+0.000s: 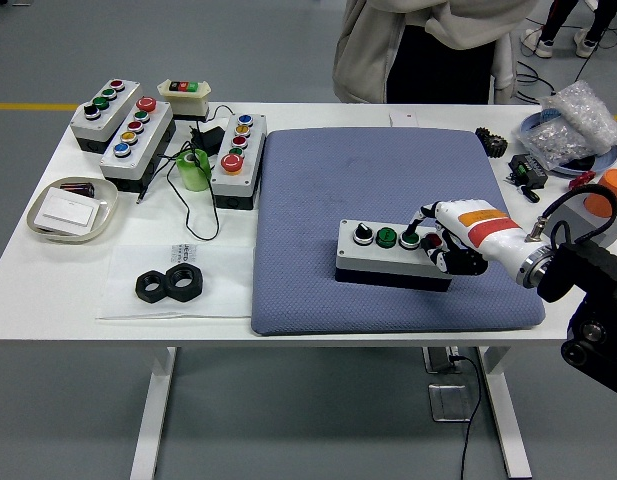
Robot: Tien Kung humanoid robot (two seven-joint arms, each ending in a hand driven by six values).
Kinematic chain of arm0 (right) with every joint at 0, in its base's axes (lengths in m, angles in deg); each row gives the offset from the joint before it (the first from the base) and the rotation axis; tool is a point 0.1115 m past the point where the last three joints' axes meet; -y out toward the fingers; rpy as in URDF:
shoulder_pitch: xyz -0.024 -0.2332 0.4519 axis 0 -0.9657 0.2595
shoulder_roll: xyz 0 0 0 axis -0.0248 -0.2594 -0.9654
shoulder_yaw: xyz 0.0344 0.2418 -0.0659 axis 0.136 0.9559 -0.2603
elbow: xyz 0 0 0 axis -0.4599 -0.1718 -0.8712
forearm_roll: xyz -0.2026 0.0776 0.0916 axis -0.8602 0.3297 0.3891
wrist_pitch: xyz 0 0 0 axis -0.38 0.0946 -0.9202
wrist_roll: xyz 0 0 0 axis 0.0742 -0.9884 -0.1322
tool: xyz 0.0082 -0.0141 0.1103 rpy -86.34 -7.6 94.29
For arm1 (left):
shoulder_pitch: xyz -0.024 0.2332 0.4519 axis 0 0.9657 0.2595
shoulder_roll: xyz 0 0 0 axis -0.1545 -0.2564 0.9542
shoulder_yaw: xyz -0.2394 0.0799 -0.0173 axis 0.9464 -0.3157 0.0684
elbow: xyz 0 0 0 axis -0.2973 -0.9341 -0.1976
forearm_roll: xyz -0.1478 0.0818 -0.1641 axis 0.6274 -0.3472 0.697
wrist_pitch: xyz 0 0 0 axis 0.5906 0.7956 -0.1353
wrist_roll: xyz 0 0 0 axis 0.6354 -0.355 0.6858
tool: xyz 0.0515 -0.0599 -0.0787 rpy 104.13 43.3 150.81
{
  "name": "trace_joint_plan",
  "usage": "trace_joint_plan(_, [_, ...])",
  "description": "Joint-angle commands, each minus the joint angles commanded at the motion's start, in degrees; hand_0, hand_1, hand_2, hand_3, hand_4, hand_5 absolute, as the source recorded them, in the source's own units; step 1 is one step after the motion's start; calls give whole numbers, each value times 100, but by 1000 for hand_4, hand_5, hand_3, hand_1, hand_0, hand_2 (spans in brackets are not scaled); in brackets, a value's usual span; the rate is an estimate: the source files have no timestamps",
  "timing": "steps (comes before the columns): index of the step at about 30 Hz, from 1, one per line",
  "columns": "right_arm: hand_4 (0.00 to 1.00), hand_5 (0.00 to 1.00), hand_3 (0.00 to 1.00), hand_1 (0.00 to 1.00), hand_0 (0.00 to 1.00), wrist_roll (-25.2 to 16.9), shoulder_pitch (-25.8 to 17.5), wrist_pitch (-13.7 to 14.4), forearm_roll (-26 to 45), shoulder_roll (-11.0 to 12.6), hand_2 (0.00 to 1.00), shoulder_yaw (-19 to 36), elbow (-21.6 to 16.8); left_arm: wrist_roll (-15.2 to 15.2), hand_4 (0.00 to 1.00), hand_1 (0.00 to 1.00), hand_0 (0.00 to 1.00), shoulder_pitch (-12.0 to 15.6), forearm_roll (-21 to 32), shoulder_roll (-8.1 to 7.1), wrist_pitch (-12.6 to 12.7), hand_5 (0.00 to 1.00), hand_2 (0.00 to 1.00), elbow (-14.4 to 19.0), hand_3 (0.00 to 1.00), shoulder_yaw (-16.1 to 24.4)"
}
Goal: Pick up the button,place it on the desk,press the button,press the button
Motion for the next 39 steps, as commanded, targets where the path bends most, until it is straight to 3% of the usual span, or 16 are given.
trace_joint_plan(20, [478, 2, 592, 2, 91, 79, 105, -81, -4, -131, 67, -290, 324, 2, 555, 791, 753, 6, 4, 3, 1, 998, 867, 2, 788, -1])
trace_joint_plan(26, [478, 2, 592, 2, 91, 73, -12, 2, -61, -33, 66, 129, 109, 10, 556, 791, 752, 5, 27, 3, 4, 998, 867, 2, 787, -16])
trace_joint_plan(27, [580, 2, 668, 13, 196, 74, -52, 59, -57, -2, 146, 230, 38, 10, 556, 791, 752, 11, 21, 0, 2, 998, 867, 2, 787, -15])
trace_joint_plan(32, [580, 2, 668, 13, 196, -56, -237, 293, 248, 108, 146, 825, -328, 9, 556, 791, 752, 21, -21, -3, -2, 998, 867, -9, 787, 6])
trace_joint_plan(33, [607, 2, 838, 296, 478, -77, -258, 311, 347, 116, 402, 933, -370, 10, 556, 791, 751, 18, -23, -4, -4, 998, 867, -11, 787, 8])
trace_joint_plan(38, [607, 2, 838, 296, 478, -343, -363, 417, 1334, 143, 402, 1480, -445, 38, 556, 791, 751, 1, 38, -10, -2, 998, 867, -13, 787, -33])
trace_joint_plan(39, [556, 2, 958, 658, 770, -367, -371, 422, 1537, 145, 779, 1520, -444, 39, 556, 792, 752, 1, 41, -10, -2, 998, 868, -12, 787, -35])
